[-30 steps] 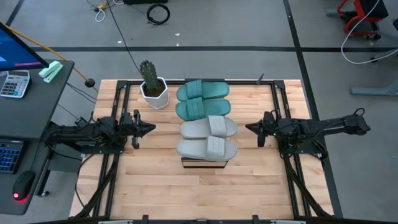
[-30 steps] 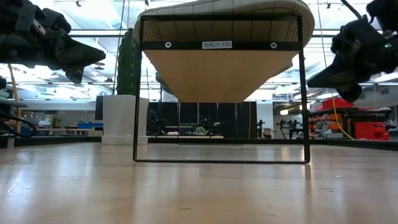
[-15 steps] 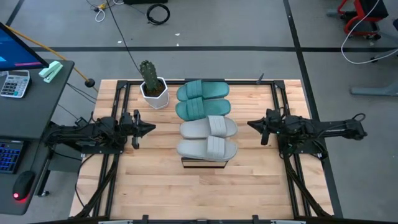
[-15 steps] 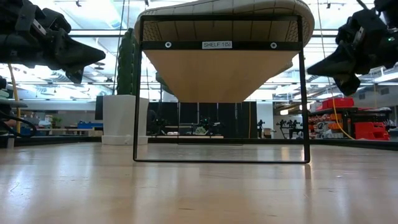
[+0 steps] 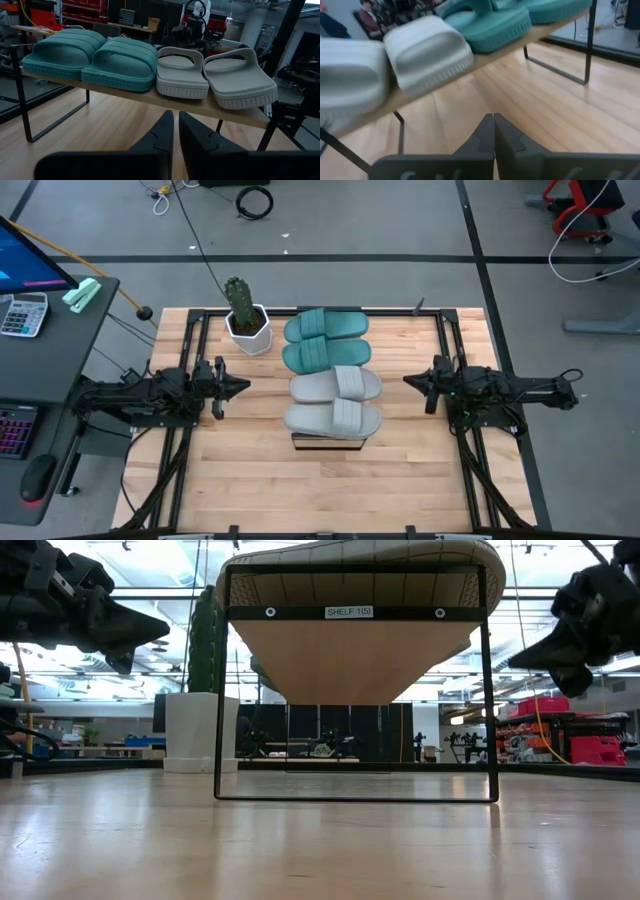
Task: Pick and place slides into the shelf
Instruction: Return to Home Position
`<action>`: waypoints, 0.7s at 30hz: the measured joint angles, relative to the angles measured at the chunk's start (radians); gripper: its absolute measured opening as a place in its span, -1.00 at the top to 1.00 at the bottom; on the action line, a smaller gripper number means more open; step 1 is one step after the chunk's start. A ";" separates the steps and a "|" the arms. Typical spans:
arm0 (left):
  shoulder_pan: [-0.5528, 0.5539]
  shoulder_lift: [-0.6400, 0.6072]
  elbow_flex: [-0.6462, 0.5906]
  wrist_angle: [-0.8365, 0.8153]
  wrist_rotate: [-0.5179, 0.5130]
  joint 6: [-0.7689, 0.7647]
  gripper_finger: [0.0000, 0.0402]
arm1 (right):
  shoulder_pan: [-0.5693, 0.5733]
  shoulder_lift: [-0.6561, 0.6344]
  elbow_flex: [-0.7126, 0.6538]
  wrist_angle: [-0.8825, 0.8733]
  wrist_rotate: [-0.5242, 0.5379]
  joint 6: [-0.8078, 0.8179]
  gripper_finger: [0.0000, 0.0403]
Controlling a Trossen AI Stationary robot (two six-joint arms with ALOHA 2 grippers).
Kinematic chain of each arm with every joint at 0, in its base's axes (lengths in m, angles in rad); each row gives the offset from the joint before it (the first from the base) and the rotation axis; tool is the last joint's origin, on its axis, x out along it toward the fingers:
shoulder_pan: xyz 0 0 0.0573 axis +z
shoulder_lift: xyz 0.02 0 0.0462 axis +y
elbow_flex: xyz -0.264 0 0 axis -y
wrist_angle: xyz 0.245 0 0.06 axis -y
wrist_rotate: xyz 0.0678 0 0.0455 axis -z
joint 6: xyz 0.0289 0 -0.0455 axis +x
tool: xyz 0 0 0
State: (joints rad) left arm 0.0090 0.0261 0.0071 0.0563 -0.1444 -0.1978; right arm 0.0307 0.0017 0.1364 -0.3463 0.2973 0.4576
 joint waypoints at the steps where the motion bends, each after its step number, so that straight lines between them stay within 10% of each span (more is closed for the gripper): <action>1: 0.000 0.000 0.000 0.000 0.000 0.000 0.84 | 0.000 0.000 0.000 -0.022 -0.001 -0.001 1.00; 21: 0.000 0.000 0.000 0.000 0.000 0.000 0.80 | 0.000 -0.001 -0.021 0.058 -0.018 -0.289 1.00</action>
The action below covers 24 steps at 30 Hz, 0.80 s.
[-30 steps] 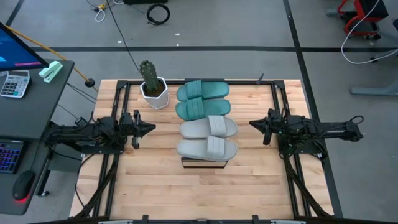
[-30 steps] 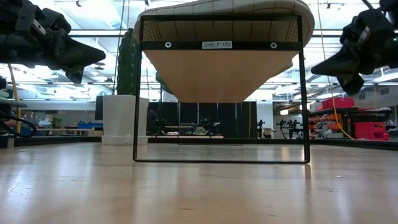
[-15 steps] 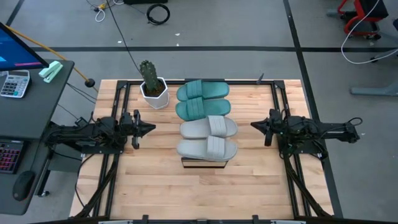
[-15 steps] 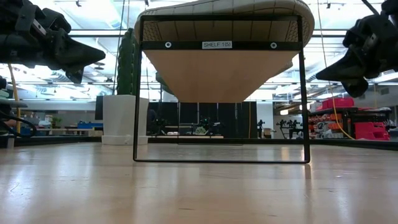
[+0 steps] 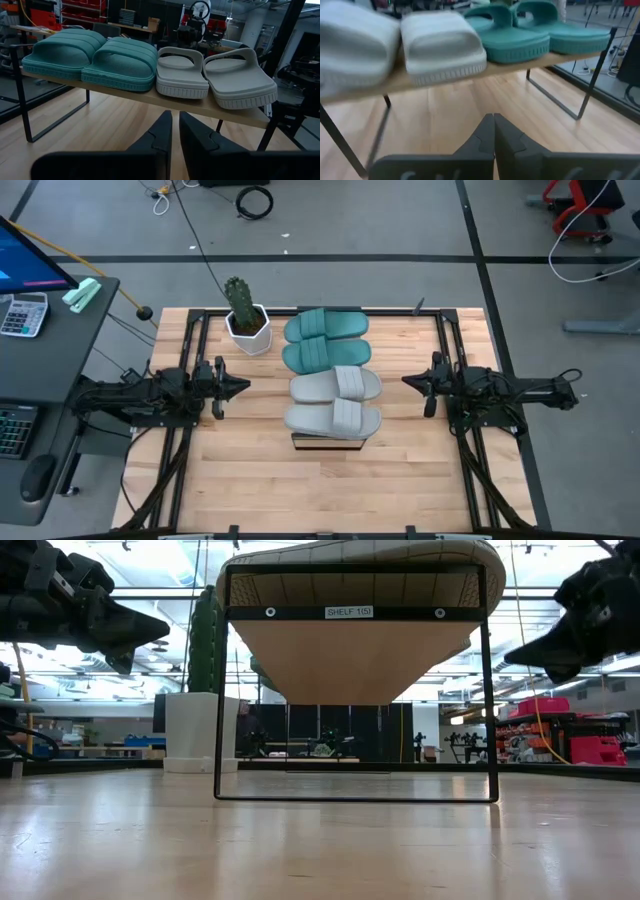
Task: Pick and place slides into the shelf
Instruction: Return to Home Position
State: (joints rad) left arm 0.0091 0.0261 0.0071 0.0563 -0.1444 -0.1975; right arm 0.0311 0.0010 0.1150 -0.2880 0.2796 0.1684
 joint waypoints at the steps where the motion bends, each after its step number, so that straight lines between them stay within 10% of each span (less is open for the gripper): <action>1: 0.000 0.000 0.000 0.000 0.000 0.000 0.80 | 0.000 0.000 -0.008 -0.001 0.000 -0.016 1.00; 24: 0.000 0.000 0.000 0.000 0.000 0.000 0.82 | 0.002 0.063 -0.013 -0.004 0.006 -0.161 0.89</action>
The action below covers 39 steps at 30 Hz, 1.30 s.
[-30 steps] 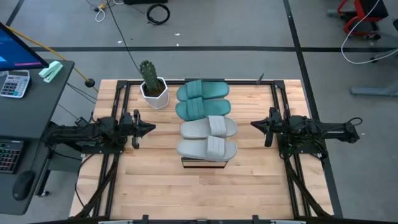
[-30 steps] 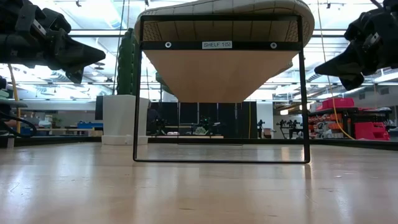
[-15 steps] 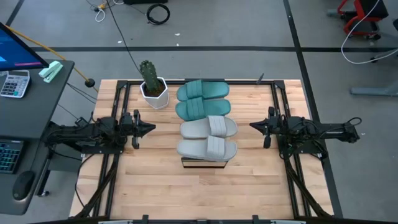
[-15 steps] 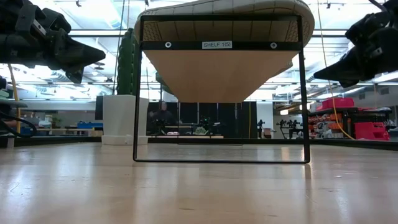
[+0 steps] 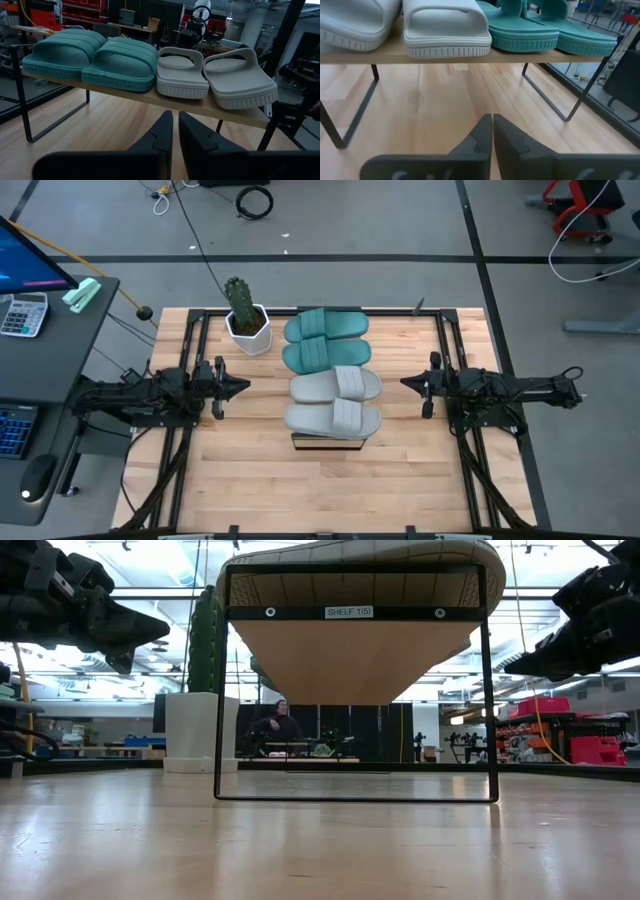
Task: Pick and place slides into the shelf
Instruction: Return to Home Position
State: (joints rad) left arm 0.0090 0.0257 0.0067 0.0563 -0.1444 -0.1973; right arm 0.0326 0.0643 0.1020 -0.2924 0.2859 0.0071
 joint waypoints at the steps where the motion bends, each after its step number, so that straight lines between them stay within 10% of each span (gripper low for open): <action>1: 0.000 0.000 0.000 0.000 0.000 0.000 0.82 | 0.000 0.000 0.000 0.000 0.001 -0.007 0.89; 39: 0.000 0.000 0.000 0.000 0.000 0.000 0.86 | 0.000 0.000 0.000 -0.002 0.005 -0.134 0.90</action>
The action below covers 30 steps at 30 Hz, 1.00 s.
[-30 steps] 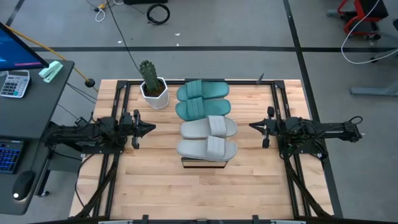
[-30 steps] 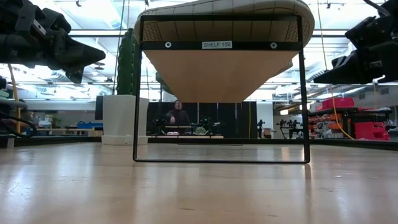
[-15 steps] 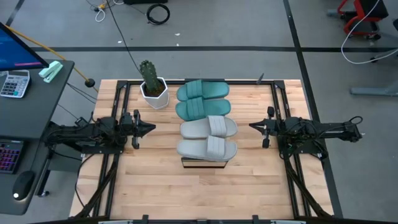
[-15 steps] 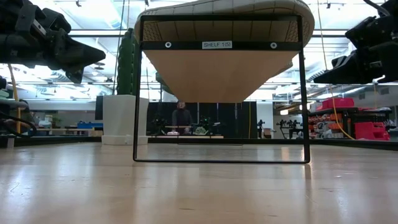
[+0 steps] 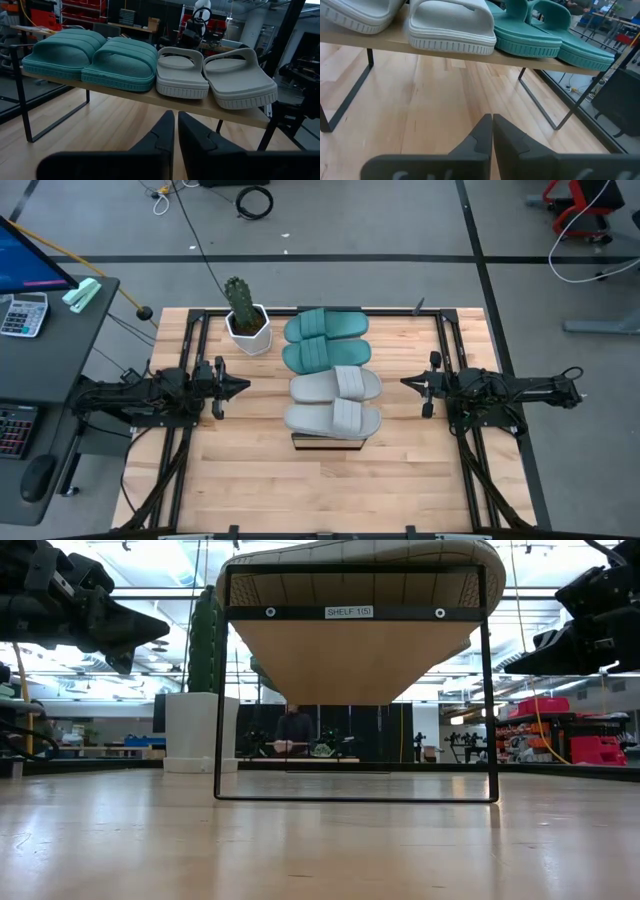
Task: Pick and place slides into the shelf
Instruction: Return to Home Position
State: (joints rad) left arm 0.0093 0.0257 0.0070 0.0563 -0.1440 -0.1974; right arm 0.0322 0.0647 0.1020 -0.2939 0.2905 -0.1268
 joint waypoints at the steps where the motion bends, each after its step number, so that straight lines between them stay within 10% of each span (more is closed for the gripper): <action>1: 0.000 0.000 0.000 0.000 0.000 0.000 0.87 | 0.000 0.000 0.000 0.000 0.000 0.000 0.90; 30: 0.000 0.000 0.000 0.000 0.000 0.000 0.89 | 0.000 0.000 0.000 0.000 0.000 0.001 0.89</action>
State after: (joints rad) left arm 0.0091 0.0260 0.0068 0.0563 -0.1443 -0.1977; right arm 0.0322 0.0647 0.1020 -0.2939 0.2908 -0.1261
